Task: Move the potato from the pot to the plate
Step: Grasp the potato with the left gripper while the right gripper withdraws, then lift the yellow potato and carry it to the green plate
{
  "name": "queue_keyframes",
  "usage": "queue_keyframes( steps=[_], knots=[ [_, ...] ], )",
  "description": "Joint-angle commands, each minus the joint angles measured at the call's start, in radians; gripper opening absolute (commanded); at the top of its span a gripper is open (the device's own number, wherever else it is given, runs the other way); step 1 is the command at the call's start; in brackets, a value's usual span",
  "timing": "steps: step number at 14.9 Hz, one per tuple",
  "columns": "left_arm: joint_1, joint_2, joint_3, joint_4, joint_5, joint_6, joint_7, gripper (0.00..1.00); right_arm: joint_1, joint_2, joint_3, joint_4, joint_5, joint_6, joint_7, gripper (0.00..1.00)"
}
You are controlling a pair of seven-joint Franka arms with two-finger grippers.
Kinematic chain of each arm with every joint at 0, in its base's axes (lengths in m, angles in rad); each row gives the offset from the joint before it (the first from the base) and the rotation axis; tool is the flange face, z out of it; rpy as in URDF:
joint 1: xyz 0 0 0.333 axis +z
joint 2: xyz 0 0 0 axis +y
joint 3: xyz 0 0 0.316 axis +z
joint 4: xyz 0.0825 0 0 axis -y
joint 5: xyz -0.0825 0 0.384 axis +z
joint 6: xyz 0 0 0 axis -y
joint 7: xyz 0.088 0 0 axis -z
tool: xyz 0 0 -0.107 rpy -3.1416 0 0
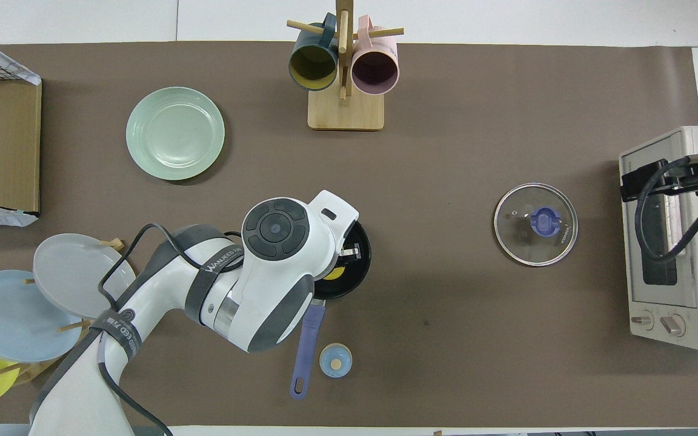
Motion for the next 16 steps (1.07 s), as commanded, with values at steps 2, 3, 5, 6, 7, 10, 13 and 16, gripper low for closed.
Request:
queue_keyframes(
  steps=[2,3,5,6,7,10,13,16],
  knots=[
    [0.051,-0.041,0.002,0.09,-0.021,-0.151,0.037,0.0,-0.011,-0.014,0.005,-0.014,0.006,-0.014,0.002,1.0],
    [0.069,-0.038,0.002,0.131,-0.023,-0.203,0.06,0.0,-0.011,-0.012,0.005,-0.014,0.009,-0.026,0.002,1.0],
    [0.123,-0.033,0.003,0.201,-0.021,-0.267,0.096,0.0,-0.008,-0.009,0.005,-0.013,0.01,-0.043,0.002,1.0],
    [0.167,-0.029,0.003,0.233,-0.02,-0.291,0.134,0.0,-0.006,-0.008,0.005,-0.013,0.009,-0.043,-0.001,1.0],
    [0.202,-0.021,0.005,0.274,-0.02,-0.322,0.181,0.0,-0.006,-0.008,0.005,-0.01,0.007,-0.042,-0.001,1.0],
    [0.331,0.042,0.002,0.389,-0.018,-0.379,0.286,0.0,-0.006,-0.008,0.005,-0.004,0.01,-0.045,-0.007,1.0],
    [0.462,0.123,-0.003,0.483,-0.018,-0.371,0.451,0.0,-0.006,-0.006,0.005,-0.001,0.013,-0.048,-0.007,1.0],
    [0.532,0.226,0.003,0.561,-0.011,-0.339,0.611,0.0,-0.011,-0.006,0.005,-0.001,0.055,-0.047,-0.007,1.0]
  ],
)
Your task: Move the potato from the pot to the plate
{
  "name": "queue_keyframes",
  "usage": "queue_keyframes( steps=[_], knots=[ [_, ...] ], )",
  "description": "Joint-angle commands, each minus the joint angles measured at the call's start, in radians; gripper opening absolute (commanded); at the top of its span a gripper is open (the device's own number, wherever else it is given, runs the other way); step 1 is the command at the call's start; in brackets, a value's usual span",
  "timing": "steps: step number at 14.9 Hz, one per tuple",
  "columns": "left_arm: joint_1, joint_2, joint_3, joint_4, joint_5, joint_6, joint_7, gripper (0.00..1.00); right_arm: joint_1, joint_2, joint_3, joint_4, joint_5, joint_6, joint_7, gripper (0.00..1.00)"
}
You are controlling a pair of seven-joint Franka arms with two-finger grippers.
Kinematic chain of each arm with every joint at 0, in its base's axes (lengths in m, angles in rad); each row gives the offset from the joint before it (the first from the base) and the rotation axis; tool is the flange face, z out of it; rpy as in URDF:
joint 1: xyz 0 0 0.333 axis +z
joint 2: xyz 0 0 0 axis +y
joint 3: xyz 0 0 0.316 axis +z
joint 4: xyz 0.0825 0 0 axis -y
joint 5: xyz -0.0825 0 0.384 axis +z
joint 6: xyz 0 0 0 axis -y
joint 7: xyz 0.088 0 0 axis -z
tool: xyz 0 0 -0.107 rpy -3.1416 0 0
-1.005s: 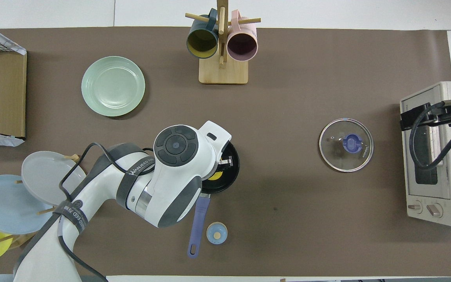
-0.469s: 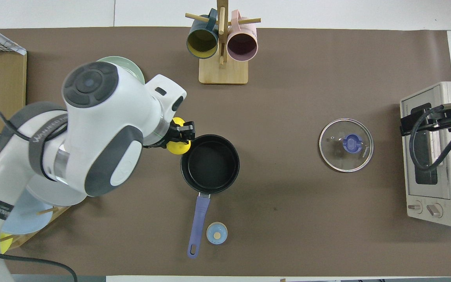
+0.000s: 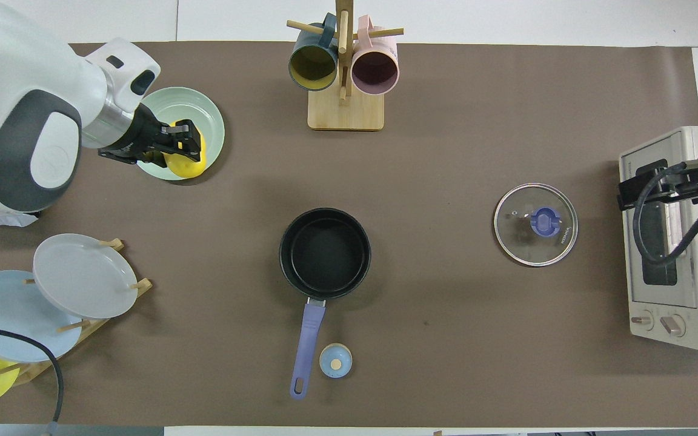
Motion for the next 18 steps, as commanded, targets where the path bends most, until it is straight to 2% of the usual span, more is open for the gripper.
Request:
queue_keyframes(
  steps=[1,4,5,9,14,15,16,17,18],
  knots=[
    [0.052,0.132,-0.006,0.108,-0.009,0.021,0.13,0.0,-0.01,-0.006,0.002,-0.001,0.031,-0.007,-0.006,1.0],
    [0.069,0.227,-0.006,0.105,0.037,0.098,0.148,0.0,-0.014,-0.006,0.002,-0.002,0.03,-0.001,-0.007,1.0],
    [0.069,0.236,-0.006,0.097,0.043,0.133,0.148,0.0,-0.011,-0.006,0.002,-0.001,0.028,-0.003,-0.007,1.0],
    [0.065,0.238,-0.005,0.001,0.071,0.201,0.148,0.0,-0.009,-0.006,0.002,-0.001,0.027,0.0,-0.007,1.0],
    [0.071,0.236,-0.003,-0.031,0.072,0.233,0.174,0.0,-0.004,-0.006,0.004,-0.001,0.025,-0.001,-0.007,1.0],
    [0.071,0.235,-0.003,-0.039,0.072,0.244,0.188,0.24,-0.004,-0.006,0.004,-0.001,0.025,-0.001,-0.007,1.0],
    [0.071,0.235,-0.002,-0.041,0.072,0.246,0.19,0.66,-0.006,-0.006,0.004,-0.001,0.025,-0.001,-0.007,1.0],
    [0.071,0.235,-0.002,-0.039,0.072,0.243,0.191,1.0,-0.006,-0.006,0.004,-0.001,0.025,0.0,-0.007,1.0],
    [0.071,0.235,-0.002,-0.033,0.074,0.238,0.191,1.0,-0.004,-0.006,0.004,-0.001,0.025,0.0,-0.007,1.0]
  ],
)
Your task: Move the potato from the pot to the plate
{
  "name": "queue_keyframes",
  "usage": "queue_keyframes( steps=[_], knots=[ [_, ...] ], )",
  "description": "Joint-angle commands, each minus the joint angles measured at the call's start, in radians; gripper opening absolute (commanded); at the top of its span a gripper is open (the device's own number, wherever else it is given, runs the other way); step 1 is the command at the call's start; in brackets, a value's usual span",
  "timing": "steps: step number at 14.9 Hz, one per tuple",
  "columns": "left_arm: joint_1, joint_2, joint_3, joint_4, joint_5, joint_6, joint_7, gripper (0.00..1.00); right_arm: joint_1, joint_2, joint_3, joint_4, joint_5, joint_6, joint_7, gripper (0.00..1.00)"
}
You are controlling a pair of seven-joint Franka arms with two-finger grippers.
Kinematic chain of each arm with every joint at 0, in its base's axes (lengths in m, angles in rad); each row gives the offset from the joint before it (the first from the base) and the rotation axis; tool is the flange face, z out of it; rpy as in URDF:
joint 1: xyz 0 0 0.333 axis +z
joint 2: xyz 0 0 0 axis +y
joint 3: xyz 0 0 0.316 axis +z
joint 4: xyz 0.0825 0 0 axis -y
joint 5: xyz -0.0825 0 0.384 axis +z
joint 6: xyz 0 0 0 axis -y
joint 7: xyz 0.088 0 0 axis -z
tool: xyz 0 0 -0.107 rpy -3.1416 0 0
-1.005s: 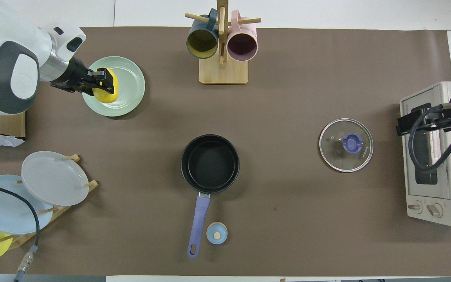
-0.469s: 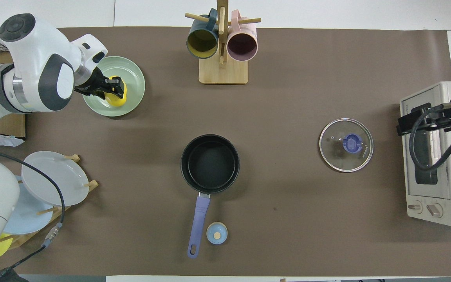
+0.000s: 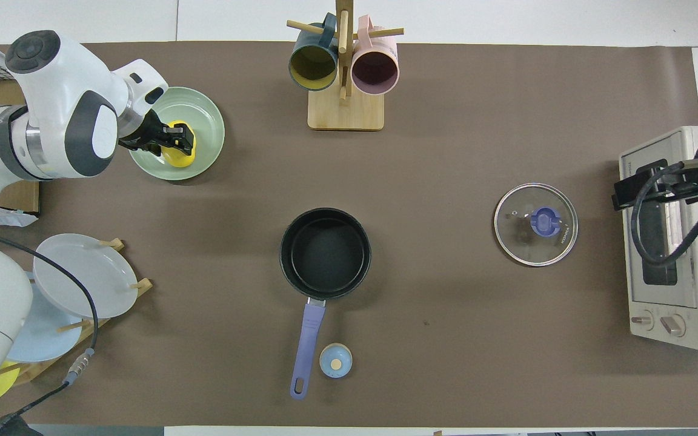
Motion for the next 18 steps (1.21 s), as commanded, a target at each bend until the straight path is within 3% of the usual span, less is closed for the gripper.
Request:
queue_keyframes(
  steps=[1,4,7,14,18],
  knots=[
    [0.001,-0.023,0.004,-0.028,0.021,0.018,0.019,1.0,-0.006,-0.006,0.003,-0.002,0.015,0.0,-0.007,1.0],
    [0.019,-0.052,0.006,0.009,0.052,-0.004,0.023,1.0,-0.006,-0.006,0.005,-0.002,0.015,0.0,-0.007,1.0],
    [0.032,-0.156,0.012,0.012,0.057,-0.041,0.013,1.0,-0.006,-0.006,0.003,-0.002,0.015,0.0,-0.007,1.0],
    [0.038,-0.438,0.067,0.012,0.066,-0.303,0.016,1.0,-0.006,-0.006,0.005,-0.002,0.015,-0.001,-0.007,1.0],
    [0.026,-0.506,0.064,-0.008,0.081,-0.449,0.016,1.0,-0.006,-0.006,0.005,-0.002,0.015,-0.001,-0.007,1.0]
  ],
)
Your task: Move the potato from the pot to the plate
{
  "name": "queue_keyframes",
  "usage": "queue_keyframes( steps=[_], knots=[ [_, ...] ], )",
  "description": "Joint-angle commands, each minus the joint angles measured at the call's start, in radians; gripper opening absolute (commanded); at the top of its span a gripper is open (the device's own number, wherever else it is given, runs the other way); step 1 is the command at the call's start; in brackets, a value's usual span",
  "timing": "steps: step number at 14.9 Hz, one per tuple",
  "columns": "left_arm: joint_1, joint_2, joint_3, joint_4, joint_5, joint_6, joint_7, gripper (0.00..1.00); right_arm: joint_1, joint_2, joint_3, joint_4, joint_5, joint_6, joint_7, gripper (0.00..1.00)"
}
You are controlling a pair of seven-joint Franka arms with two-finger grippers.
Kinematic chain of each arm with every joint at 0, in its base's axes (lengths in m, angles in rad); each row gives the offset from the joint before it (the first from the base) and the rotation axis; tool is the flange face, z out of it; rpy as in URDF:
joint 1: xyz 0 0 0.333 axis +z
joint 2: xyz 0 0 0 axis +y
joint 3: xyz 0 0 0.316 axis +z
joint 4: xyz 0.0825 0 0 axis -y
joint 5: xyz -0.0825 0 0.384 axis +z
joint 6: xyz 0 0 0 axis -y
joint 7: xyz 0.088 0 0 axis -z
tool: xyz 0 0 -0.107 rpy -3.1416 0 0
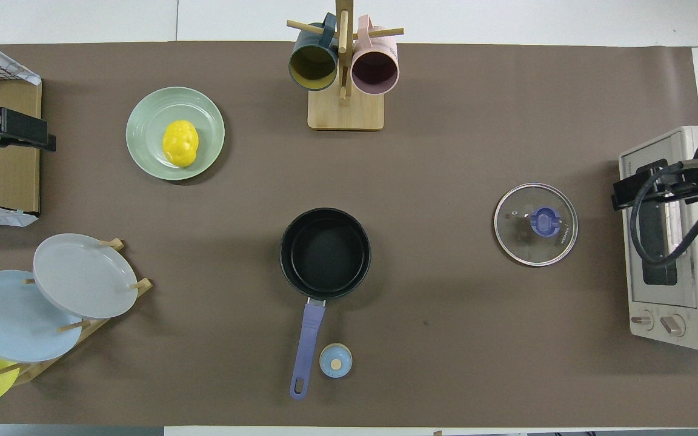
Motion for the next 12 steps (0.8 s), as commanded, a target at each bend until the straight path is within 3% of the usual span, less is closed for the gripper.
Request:
queue_keyframes(
  steps=[1,5,9,12],
  knots=[
    [-0.009,-0.039,-0.004,-0.06,0.024,-0.065,0.01,1.0,-0.006,-0.006,0.004,-0.002,0.015,-0.001,-0.007,1.0],
    [-0.029,-0.121,-0.004,-0.225,0.024,0.002,-0.022,1.0,-0.006,-0.006,0.002,-0.002,0.015,-0.001,-0.007,1.0],
    [-0.021,-0.112,-0.004,-0.15,0.023,0.008,-0.045,1.0,-0.006,-0.006,0.004,-0.002,0.015,-0.001,-0.007,1.0],
    [0.019,-0.113,-0.059,-0.133,0.067,-0.064,-0.041,1.0,-0.006,-0.006,0.004,-0.002,0.015,0.0,-0.007,1.0]
  ],
)
